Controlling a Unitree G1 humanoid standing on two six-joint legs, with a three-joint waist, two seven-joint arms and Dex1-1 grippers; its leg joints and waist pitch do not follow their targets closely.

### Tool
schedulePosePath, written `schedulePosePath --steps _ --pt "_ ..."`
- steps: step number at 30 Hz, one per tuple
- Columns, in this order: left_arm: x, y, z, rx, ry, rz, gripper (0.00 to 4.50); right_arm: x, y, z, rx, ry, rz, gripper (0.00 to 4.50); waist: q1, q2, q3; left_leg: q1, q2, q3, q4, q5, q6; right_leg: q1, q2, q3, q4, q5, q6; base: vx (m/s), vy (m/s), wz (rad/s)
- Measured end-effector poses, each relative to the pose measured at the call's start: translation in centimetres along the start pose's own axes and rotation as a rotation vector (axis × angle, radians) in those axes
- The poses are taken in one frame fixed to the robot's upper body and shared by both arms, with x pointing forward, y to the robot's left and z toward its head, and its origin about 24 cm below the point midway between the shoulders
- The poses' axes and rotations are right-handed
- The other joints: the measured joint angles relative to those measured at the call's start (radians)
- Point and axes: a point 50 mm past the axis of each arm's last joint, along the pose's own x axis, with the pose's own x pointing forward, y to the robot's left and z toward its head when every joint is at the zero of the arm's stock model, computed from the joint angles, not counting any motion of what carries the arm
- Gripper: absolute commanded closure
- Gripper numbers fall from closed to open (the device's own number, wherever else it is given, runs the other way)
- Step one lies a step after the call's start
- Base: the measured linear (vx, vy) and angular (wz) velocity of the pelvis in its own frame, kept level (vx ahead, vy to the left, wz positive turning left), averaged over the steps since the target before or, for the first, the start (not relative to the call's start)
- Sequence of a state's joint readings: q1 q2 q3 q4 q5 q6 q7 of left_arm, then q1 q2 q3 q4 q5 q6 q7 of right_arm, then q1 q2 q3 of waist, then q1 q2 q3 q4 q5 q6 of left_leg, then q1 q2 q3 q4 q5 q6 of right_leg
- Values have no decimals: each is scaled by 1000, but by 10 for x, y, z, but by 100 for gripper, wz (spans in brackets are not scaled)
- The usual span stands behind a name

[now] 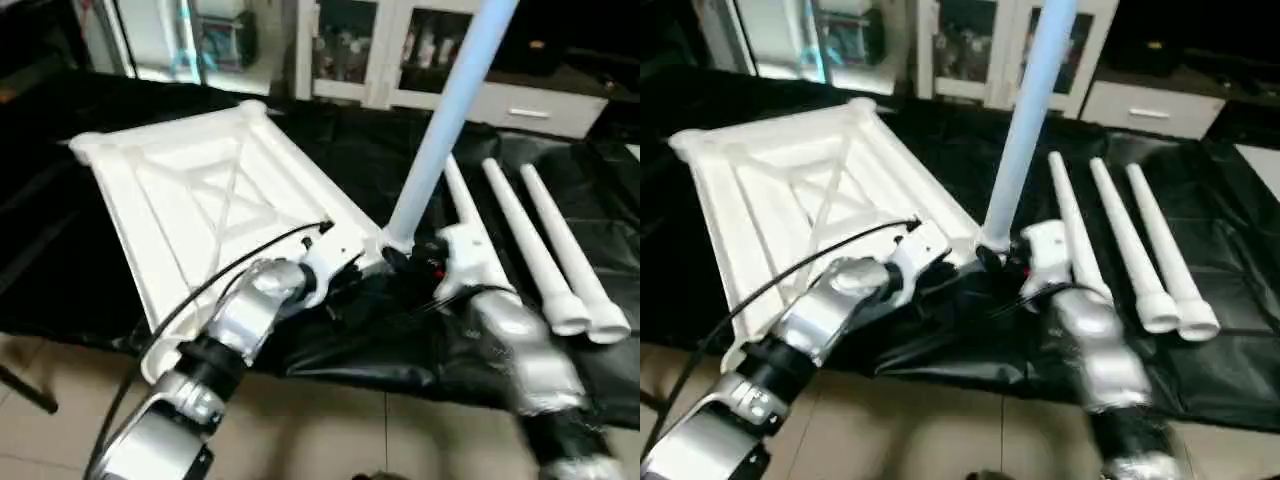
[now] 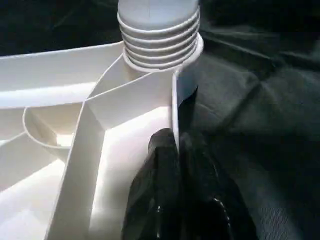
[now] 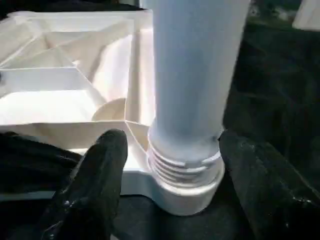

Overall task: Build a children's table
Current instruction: Rotate leg to tighten

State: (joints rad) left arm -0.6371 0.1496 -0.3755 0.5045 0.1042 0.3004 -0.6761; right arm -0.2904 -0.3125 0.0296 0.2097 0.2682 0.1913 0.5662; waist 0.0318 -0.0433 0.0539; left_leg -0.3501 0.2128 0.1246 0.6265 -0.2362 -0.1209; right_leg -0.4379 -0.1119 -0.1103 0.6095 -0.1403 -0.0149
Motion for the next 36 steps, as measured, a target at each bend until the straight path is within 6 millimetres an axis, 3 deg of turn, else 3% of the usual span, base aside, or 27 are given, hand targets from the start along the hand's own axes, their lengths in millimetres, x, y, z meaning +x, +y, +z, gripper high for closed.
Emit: schedulePosePath --steps 5,8,9,12,18,29,33,34,36 --pt "-13 1 -6 59 -2 -106 450 -31 -9 10 -99 58 201 48 14 0 0 1 0 1 -1 0 0 0 0 1 0 -1 1 0 0 0" --pt "-22 -2 -10 100 2 -197 450 -45 -15 14 -135 111 280 41 22 1 0 2 1 4 -1 0 0 1 0 4 0 -1 1 0 0 0" --pt "-24 -2 -10 118 5 -223 450 -48 -17 14 -147 132 305 16 25 1 0 2 1 5 -2 0 0 1 0 6 0 -1 1 0 0 0" --pt "-32 -6 -12 145 15 -310 450 -55 -19 12 -158 192 365 9 31 1 -1 2 9 22 -2 1 0 2 1 14 0 -2 2 0 0 0" --pt "-37 -19 -12 174 17 -435 450 -49 -7 2 -160 251 454 4 39 0 -1 1 12 35 -3 5 1 3 0 24 0 -3 3 0 0 0" --pt "-40 -21 -13 181 28 -457 450 -36 -6 -9 -184 297 499 4 41 -1 -1 1 12 36 -3 6 0 3 1 25 1 -3 5 0 0 0" --pt "-41 -21 -13 182 30 -457 450 -34 -6 -9 -184 293 521 21 37 -1 -1 1 12 36 -4 6 0 3 1 25 1 -4 6 0 0 0" --pt "-41 -21 -13 180 31 -457 450 -33 -6 -10 -179 291 526 49 34 -1 -1 1 12 36 -4 6 0 3 1 25 1 -4 6 0 0 0" --pt "-41 -21 -13 179 32 -457 450 -33 -6 -10 -173 291 529 61 32 -1 -1 1 12 36 -4 6 0 3 1 25 1 -4 6 0 0 0"
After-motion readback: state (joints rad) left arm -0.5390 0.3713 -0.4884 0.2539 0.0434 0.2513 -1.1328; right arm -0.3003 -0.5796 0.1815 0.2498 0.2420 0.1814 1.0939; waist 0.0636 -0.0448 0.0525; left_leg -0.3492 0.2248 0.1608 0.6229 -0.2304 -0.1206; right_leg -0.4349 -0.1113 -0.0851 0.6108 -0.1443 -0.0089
